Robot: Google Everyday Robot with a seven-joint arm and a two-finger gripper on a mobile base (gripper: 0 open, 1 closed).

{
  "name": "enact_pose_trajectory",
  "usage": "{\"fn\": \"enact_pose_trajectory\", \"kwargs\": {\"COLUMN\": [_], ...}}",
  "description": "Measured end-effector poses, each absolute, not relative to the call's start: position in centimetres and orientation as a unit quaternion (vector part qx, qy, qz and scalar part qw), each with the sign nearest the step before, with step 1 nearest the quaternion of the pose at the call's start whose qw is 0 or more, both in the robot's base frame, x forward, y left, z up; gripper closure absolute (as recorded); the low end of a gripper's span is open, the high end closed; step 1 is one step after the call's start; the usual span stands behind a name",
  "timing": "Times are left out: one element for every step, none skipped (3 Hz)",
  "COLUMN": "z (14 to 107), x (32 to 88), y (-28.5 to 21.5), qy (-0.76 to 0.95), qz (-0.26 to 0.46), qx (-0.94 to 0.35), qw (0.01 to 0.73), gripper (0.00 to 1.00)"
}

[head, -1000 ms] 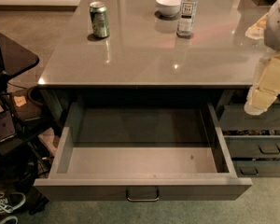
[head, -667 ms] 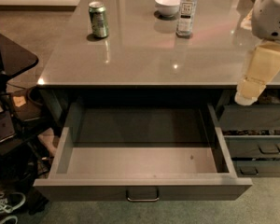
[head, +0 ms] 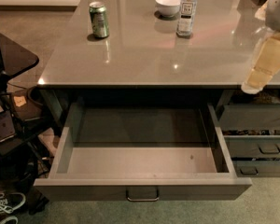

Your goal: Place blue plastic bottle into top drawer

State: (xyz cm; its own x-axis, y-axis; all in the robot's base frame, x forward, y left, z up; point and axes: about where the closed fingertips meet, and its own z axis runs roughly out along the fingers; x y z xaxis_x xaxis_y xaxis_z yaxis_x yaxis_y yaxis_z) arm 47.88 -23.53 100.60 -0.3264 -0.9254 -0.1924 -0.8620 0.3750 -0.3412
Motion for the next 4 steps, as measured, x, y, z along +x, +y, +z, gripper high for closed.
{"fn": "enact_pose_trajectory", "kwargs": {"z": [100.4, 98.3, 97.5, 97.5], "x": [50.0, 52.1, 54.8, 54.8], "y": [-28.5, -33.1, -32.3, -32.3], "qy": [0.816, 0.805, 0.794, 0.794], "qz": [-0.040, 0.021, 0.057, 0.057], "qx": [-0.529, -0.532, -0.531, -0.531], "qw": [0.229, 0.261, 0.290, 0.290], "gripper": [0.00, 0.00, 0.00, 0.00]}}
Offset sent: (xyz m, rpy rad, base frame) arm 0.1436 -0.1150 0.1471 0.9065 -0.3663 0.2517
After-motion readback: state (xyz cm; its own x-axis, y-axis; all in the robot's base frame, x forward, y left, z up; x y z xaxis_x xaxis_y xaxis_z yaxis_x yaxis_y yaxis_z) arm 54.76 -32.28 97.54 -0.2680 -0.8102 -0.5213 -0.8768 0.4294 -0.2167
